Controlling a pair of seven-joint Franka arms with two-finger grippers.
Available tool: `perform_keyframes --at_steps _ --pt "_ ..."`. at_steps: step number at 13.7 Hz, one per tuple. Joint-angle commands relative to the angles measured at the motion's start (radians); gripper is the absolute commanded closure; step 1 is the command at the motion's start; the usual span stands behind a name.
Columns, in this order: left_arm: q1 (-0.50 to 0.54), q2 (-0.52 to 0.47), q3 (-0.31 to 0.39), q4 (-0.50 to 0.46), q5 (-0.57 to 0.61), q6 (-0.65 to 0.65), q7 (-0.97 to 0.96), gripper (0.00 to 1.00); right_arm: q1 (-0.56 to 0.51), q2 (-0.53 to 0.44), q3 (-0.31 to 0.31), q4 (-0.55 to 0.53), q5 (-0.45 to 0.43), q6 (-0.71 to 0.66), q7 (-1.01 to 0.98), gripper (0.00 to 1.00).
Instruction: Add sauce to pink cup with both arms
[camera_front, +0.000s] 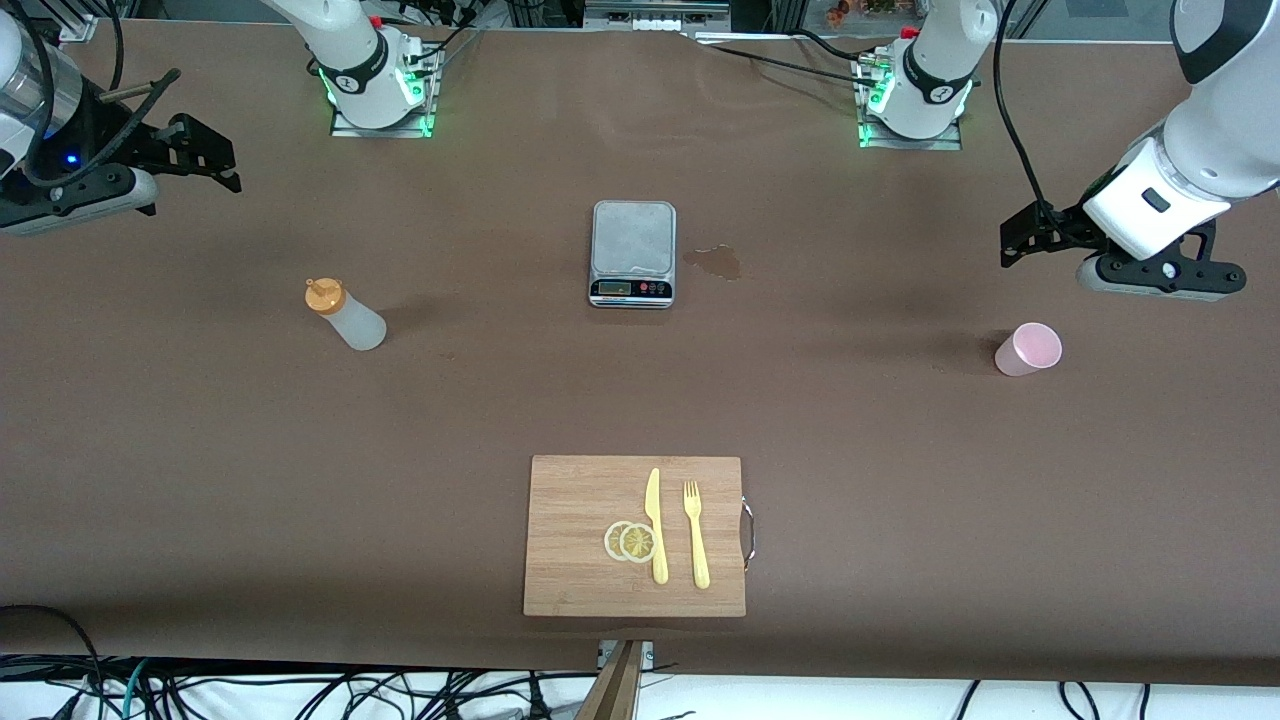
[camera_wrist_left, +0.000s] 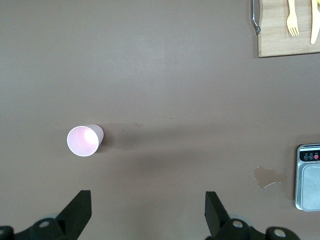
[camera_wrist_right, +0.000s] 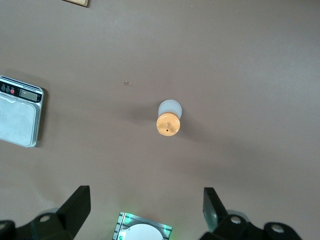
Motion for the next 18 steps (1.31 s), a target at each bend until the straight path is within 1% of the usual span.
perform_keyframes --at_steps 1,15,18 --pt "-0.003 0.014 0.003 0.033 0.001 -0.022 -0.01 0.0 -0.002 0.007 -0.003 0.017 0.017 -0.014 -0.019 0.0" --pt "-0.002 0.023 0.003 0.033 0.001 -0.025 -0.006 0.0 -0.002 0.007 -0.003 0.008 0.006 -0.017 -0.018 0.0" --pt "0.02 0.061 0.001 0.033 0.003 -0.045 -0.003 0.0 0.0 0.011 -0.001 -0.005 0.003 -0.009 -0.012 0.0"
